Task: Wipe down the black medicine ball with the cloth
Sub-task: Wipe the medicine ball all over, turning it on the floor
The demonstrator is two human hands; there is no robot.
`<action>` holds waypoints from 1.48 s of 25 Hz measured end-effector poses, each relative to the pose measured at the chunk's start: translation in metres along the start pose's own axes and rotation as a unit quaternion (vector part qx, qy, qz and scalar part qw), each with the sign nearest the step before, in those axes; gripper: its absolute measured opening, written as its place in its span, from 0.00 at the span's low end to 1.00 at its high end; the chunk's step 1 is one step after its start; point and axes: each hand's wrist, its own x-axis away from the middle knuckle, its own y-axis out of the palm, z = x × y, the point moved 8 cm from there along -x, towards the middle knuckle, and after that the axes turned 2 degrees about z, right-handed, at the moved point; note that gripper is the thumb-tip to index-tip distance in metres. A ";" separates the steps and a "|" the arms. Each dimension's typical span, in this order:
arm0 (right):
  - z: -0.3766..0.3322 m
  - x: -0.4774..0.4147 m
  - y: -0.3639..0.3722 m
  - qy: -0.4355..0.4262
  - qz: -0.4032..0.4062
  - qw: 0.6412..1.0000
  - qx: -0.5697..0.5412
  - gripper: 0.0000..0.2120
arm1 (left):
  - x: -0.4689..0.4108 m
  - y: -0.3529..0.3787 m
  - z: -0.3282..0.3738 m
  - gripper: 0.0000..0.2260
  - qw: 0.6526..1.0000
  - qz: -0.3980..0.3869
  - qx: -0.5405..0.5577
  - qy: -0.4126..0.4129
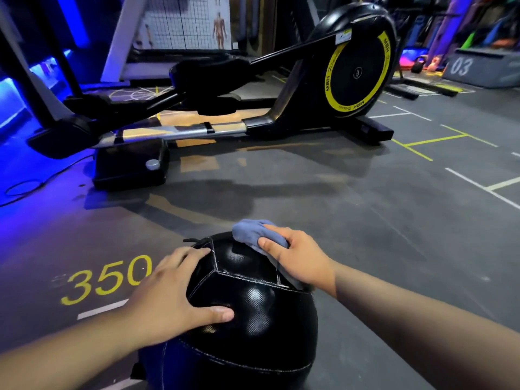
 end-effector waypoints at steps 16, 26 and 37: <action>-0.048 0.046 0.026 -0.176 0.016 0.966 0.187 0.22 | -0.001 -0.004 -0.017 0.57 0.999 -0.024 -0.014 0.046; -0.037 0.040 0.014 -0.152 0.076 0.977 0.132 0.19 | 0.003 -0.001 -0.013 0.64 0.997 -0.057 0.006 0.061; -0.068 0.074 0.045 -0.339 0.033 0.912 0.230 0.22 | -0.002 0.001 -0.036 0.64 0.995 -0.081 -0.005 0.056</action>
